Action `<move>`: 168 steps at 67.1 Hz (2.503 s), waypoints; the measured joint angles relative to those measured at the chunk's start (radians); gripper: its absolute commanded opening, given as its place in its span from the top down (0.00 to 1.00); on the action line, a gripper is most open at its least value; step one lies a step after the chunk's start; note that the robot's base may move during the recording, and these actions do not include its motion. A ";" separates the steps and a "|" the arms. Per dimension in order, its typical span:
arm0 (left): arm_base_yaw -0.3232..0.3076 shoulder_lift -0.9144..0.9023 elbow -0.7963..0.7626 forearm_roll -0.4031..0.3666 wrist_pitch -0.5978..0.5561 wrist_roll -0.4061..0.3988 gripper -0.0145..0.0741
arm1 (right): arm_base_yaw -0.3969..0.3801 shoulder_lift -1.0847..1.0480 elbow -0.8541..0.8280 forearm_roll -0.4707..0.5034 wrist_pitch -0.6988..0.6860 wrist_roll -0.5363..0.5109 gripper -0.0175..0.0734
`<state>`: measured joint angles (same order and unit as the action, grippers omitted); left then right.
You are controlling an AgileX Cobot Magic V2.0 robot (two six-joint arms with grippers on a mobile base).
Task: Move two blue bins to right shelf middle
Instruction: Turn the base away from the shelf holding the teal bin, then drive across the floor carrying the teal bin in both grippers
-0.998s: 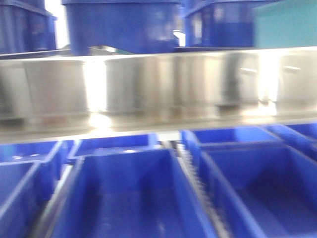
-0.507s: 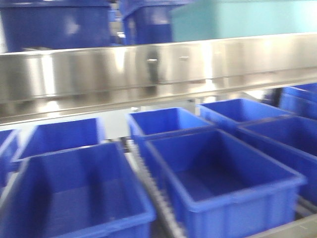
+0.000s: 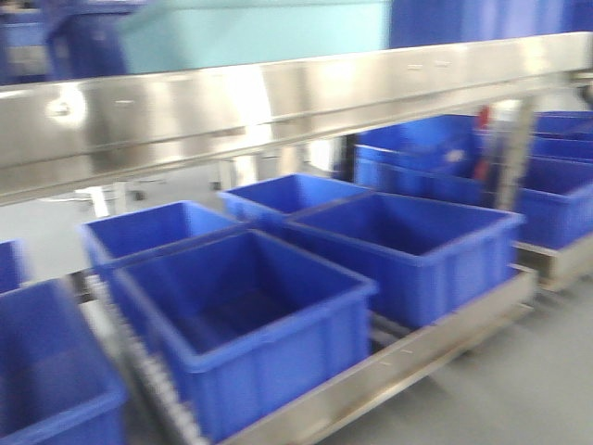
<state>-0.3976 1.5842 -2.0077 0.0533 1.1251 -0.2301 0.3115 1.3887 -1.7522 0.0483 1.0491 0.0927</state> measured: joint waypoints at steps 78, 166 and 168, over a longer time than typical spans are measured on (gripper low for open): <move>0.000 0.000 0.000 0.000 -0.006 0.000 0.96 | -0.002 0.000 0.000 0.000 0.000 0.000 0.98; 0.000 0.000 0.000 0.000 -0.008 0.000 0.96 | -0.002 0.000 0.000 0.000 0.000 0.000 0.98; 0.000 0.000 0.000 0.000 -0.008 0.000 0.96 | -0.002 0.000 0.000 0.000 0.000 0.000 0.98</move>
<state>-0.3976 1.5842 -2.0077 0.0533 1.1173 -0.2301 0.3097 1.3887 -1.7522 0.0483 1.0491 0.0927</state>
